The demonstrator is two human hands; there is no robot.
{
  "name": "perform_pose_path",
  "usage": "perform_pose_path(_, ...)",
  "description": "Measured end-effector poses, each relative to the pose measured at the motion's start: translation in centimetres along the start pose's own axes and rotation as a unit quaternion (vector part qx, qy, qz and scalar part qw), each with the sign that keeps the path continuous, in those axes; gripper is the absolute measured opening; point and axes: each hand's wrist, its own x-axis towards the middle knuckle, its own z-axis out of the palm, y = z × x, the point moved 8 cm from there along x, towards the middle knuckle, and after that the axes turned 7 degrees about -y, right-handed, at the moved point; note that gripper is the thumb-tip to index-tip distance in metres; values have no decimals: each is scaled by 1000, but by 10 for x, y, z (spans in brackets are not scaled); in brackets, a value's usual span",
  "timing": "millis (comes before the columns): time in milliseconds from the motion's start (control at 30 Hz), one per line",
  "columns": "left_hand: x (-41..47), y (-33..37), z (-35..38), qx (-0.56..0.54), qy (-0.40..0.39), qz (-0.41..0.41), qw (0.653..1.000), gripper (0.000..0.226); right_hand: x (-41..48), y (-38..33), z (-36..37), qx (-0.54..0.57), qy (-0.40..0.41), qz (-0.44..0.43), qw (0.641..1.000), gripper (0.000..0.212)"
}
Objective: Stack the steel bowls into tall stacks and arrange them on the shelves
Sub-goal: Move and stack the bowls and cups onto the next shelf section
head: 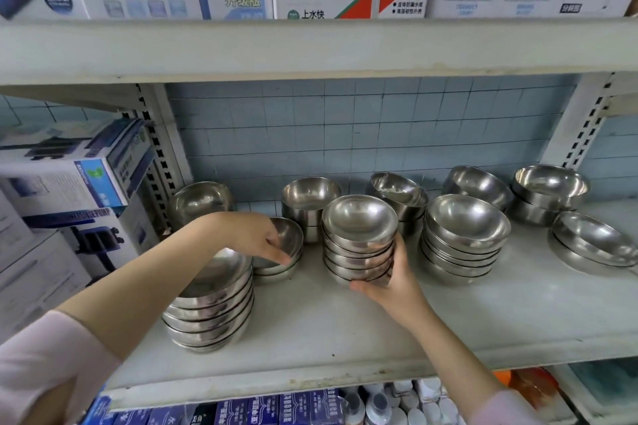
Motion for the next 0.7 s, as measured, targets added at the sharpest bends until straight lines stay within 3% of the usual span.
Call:
perform_pose_path(267,26,23,8,118,-102,-100,983,73,11,12,-8,10,-1,18,1000,113)
perform_pose_path(467,41,18,7,100,-79,-121,984,76,13,18,-12,-1,9,25,1000,116)
perform_pose_path(700,44,32,12,94,-48,-76,991,43,12,12,-10,-4,14,8,1000,112)
